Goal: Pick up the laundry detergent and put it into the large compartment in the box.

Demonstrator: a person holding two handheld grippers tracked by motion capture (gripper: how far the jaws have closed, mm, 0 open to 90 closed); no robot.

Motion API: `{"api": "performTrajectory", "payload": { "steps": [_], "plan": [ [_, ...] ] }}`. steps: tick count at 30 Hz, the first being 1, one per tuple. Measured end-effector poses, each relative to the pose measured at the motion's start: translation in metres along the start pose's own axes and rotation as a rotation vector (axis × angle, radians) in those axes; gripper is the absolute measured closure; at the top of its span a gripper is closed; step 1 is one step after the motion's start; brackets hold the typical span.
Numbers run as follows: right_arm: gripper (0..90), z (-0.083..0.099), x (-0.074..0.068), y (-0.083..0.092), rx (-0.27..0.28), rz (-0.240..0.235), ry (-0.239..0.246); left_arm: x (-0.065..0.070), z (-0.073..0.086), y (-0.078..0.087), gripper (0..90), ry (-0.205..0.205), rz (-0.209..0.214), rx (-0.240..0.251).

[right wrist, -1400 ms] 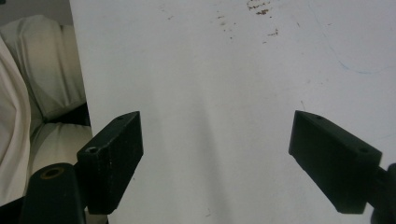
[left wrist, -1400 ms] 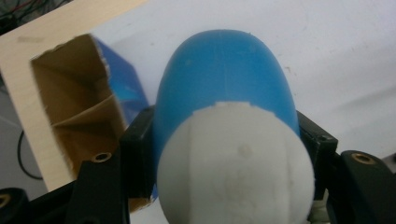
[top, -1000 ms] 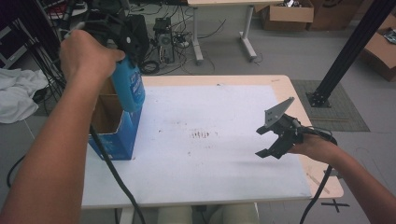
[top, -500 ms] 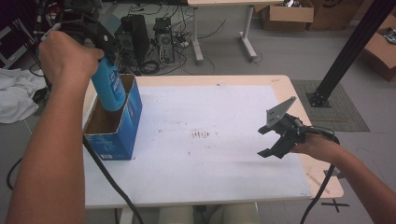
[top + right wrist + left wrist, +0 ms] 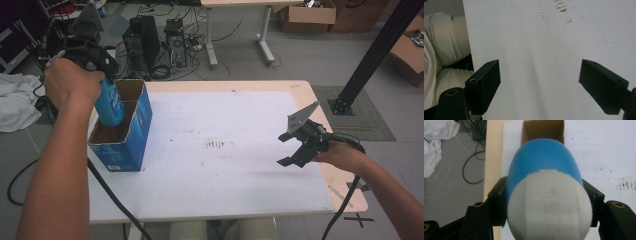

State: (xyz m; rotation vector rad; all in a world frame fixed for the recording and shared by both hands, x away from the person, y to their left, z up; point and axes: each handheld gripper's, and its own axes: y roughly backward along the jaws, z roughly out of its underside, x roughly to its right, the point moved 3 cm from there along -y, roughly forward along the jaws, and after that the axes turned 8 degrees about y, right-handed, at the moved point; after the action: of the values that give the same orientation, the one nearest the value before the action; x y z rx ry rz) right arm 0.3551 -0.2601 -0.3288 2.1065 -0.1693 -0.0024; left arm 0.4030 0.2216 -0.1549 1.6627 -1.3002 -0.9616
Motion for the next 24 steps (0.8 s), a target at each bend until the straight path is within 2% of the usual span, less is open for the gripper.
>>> {"api": "performTrajectory", "payload": {
  "steps": [5, 10, 13, 14, 20, 24],
  "plan": [
    [17.6, 0.001, 0.0, -0.003, -0.005, -0.004, -0.001, -0.003, 0.006, -0.024, 38.2, 0.004, 0.009, -0.013],
    [17.5, 0.002, 0.0, -0.006, -0.007, -0.007, -0.008, -0.002, 0.013, -0.047, 38.2, -0.023, 0.013, -0.042],
    [17.5, 0.004, -0.001, -0.008, -0.01, -0.009, -0.01, -0.002, 0.018, -0.064, 38.2, -0.016, 0.014, -0.055],
    [17.5, 0.005, -0.001, -0.008, -0.012, -0.01, -0.013, -0.002, 0.019, -0.067, 38.2, -0.025, 0.013, -0.062],
    [17.5, 0.008, -0.002, -0.008, -0.014, -0.004, -0.017, -0.001, 0.027, -0.092, 38.2, -0.054, 0.004, -0.077],
    [17.5, 0.011, -0.002, -0.009, -0.018, -0.004, -0.024, -0.001, 0.034, -0.109, 38.2, -0.058, 0.01, -0.088]
  ]
}}
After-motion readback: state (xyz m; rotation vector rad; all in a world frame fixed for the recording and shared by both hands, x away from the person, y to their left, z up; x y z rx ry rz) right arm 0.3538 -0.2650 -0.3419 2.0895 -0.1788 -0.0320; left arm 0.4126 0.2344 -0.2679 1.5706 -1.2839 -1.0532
